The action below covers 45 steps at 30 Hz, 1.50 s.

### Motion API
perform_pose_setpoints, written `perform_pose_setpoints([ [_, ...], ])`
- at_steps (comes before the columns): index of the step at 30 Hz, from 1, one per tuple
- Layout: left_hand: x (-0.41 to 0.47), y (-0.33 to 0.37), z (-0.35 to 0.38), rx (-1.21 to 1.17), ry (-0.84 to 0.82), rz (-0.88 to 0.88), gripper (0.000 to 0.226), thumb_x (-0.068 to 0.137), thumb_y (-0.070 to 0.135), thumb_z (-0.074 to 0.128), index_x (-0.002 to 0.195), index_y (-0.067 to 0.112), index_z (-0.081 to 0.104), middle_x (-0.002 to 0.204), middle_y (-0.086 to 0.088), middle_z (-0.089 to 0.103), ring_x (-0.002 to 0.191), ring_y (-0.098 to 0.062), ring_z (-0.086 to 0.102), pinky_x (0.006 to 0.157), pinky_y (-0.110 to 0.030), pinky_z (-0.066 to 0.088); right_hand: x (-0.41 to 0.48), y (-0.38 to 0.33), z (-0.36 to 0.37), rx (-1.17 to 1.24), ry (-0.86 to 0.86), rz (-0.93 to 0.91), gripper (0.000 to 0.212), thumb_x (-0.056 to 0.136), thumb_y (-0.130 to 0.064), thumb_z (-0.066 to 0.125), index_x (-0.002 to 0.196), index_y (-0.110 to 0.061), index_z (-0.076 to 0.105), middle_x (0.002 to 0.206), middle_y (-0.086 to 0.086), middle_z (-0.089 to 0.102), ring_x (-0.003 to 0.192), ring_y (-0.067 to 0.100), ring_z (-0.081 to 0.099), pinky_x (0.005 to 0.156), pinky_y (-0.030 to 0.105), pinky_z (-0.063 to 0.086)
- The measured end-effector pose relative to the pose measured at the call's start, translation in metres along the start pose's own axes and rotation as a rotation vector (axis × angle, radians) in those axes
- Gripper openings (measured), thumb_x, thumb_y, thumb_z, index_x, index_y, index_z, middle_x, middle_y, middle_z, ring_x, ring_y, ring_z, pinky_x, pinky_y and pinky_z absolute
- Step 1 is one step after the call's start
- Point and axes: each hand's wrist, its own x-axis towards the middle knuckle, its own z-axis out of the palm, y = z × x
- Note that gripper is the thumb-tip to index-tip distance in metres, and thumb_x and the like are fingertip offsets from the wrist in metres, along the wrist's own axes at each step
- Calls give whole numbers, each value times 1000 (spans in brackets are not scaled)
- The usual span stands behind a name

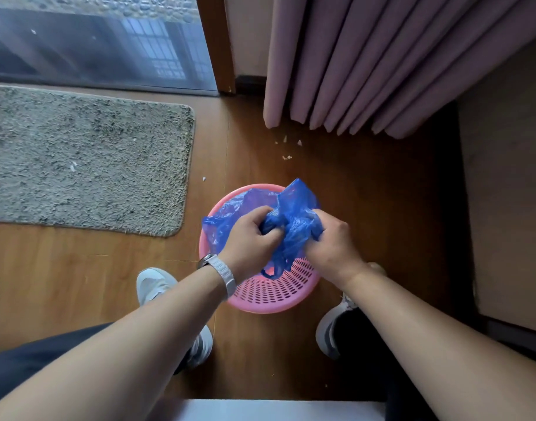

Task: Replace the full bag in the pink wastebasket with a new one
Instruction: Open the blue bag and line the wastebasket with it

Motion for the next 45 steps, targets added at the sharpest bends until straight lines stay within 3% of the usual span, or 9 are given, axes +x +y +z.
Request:
perform_pose_setpoints([
  [5, 2, -9, -20, -4, 25, -50, 9, 90, 6, 59, 81, 3, 57, 65, 0, 56, 57, -1, 51, 54, -18, 43, -2, -4, -1, -53, 23, -36, 27, 79, -43, 62, 73, -18, 53, 71, -4, 59, 64, 22, 58, 55, 46, 49],
  [12, 3, -51, -35, 238, 47, -172, 8, 89, 14, 60, 81, 16, 60, 74, 3, 61, 65, -10, 55, 55, -14, 43, -13, 17, -6, -384, -197, 62, 20, 83, -41, 65, 85, -23, 57, 88, -9, 61, 78, 14, 60, 59, 26, 47],
  [14, 2, -63, -38, 383, 47, -220, 13, 88, 22, 62, 77, 19, 56, 73, 4, 61, 66, -13, 56, 55, -22, 43, -14, 24, -6, -475, -253, 103, 14, 84, -33, 65, 94, -24, 61, 100, -5, 60, 92, 18, 58, 68, 26, 45],
  [24, 2, -59, -34, 507, -120, -341, 24, 86, 44, 65, 83, 21, 58, 77, 2, 66, 68, -16, 65, 53, -29, 47, -15, 15, -6, -596, -383, 177, 56, 80, -28, 65, 132, -26, 46, 132, -3, 44, 121, 20, 44, 99, 38, 46],
  [29, -2, -35, -58, 488, -42, -254, 24, 82, 42, 69, 76, 20, 61, 70, 2, 67, 67, -19, 66, 58, -31, 52, -25, -13, -6, -550, -426, -50, 82, 76, -37, 67, 146, -31, 25, 152, -3, 22, 141, 20, 19, 116, 42, 21],
  [33, -15, -25, -79, 496, -34, -194, 21, 84, 34, 69, 69, 23, 59, 60, 10, 59, 54, -3, 54, 48, -16, 38, -31, -27, 9, -695, -350, -278, 77, 77, -50, 64, 143, -28, 33, 152, 5, 23, 143, 25, 16, 117, 44, 6],
  [39, -19, -28, -109, 636, -36, -193, 20, 84, 28, 69, 67, 23, 58, 57, 6, 52, 55, -16, 47, 52, -27, 35, -27, -22, 2, -846, -348, -305, 51, 74, -38, 72, 120, -19, 59, 142, 10, 39, 134, 31, 32, 110, 46, 25],
  [42, -16, -35, -114, 692, -8, -173, 21, 82, 27, 67, 64, 22, 57, 58, 4, 54, 62, -23, 51, 58, -31, 41, -21, -17, -19, -822, -298, -201, 39, 75, -31, 72, 111, -19, 63, 129, 4, 46, 119, 24, 43, 99, 42, 41],
  [45, -15, -39, -112, 873, 2, -130, 11, 82, 32, 65, 80, 22, 64, 70, 1, 60, 73, -28, 58, 62, -32, 45, -17, -10, -33, -775, -239, -136, 27, 79, -26, 70, 104, -19, 62, 108, 0, 50, 101, 19, 49, 83, 36, 51],
])
